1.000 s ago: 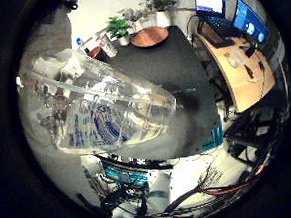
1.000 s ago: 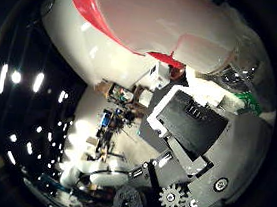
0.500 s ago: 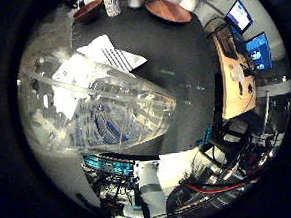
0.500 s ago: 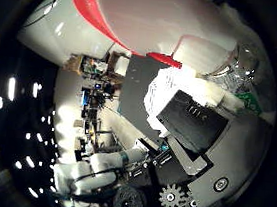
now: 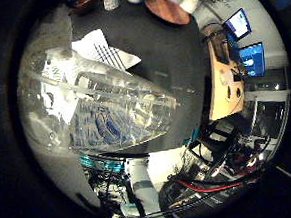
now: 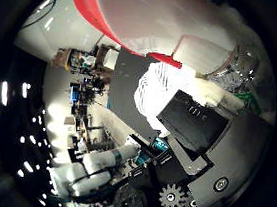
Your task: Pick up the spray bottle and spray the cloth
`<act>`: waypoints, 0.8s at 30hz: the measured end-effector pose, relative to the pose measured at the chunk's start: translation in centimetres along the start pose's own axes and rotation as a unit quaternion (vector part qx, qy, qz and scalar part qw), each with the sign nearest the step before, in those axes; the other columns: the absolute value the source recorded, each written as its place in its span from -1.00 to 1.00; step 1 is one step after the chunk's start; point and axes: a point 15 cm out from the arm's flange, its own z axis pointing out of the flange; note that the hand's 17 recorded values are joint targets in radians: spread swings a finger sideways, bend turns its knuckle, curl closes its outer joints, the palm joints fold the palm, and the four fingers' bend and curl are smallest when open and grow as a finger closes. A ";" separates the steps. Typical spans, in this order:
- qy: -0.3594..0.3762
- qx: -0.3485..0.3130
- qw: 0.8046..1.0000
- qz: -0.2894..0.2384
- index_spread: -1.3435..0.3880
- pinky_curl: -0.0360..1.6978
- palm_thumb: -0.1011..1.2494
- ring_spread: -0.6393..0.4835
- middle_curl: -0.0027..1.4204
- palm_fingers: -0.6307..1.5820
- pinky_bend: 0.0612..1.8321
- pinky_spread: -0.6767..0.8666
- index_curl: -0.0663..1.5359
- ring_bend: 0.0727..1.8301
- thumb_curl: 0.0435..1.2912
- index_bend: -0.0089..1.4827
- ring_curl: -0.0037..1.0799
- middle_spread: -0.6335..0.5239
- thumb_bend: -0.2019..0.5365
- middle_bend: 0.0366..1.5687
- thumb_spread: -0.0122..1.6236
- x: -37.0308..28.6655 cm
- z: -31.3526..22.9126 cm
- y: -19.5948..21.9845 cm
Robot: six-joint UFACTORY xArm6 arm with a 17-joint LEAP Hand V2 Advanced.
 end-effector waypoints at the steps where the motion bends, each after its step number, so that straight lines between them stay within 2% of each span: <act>1: 0.001 0.012 1.000 -0.002 0.22 -0.18 0.64 -0.25 0.08 0.64 0.43 -0.50 -0.09 0.53 0.57 0.59 0.25 -0.24 -0.51 0.69 -0.38 -0.1 -1.2 0.1; 4: 0.004 0.038 0.999 -0.007 0.22 -0.18 0.64 -0.25 0.08 0.64 0.43 -0.50 -0.09 0.53 0.56 0.59 0.25 -0.24 -0.51 0.69 -0.38 -0.4 -3.8 0.2; 6: 0.005 0.037 0.999 -0.006 0.22 -0.18 0.64 -0.25 0.08 0.64 0.43 -0.50 -0.09 0.53 0.56 0.59 0.25 -0.24 -0.51 0.69 -0.38 -0.3 -3.6 0.2; 13: 0.001 -0.006 1.000 -0.017 0.22 -0.18 0.64 -0.25 0.08 0.64 0.43 -0.50 -0.09 0.53 0.57 0.59 0.25 -0.24 -0.51 0.69 -0.38 -1.2 1.1 -0.2; 17: -0.001 -0.030 0.999 -0.011 0.22 -0.18 0.64 -0.25 0.08 0.64 0.43 -0.50 -0.09 0.53 0.57 0.59 0.25 -0.24 -0.51 0.69 -0.38 -0.8 5.3 1.0; 24: -0.010 0.007 1.000 -0.018 0.22 -0.18 0.63 -0.25 0.08 0.64 0.43 -0.50 -0.09 0.53 0.58 0.59 0.25 -0.24 -0.51 0.69 -0.38 -1.6 2.7 0.1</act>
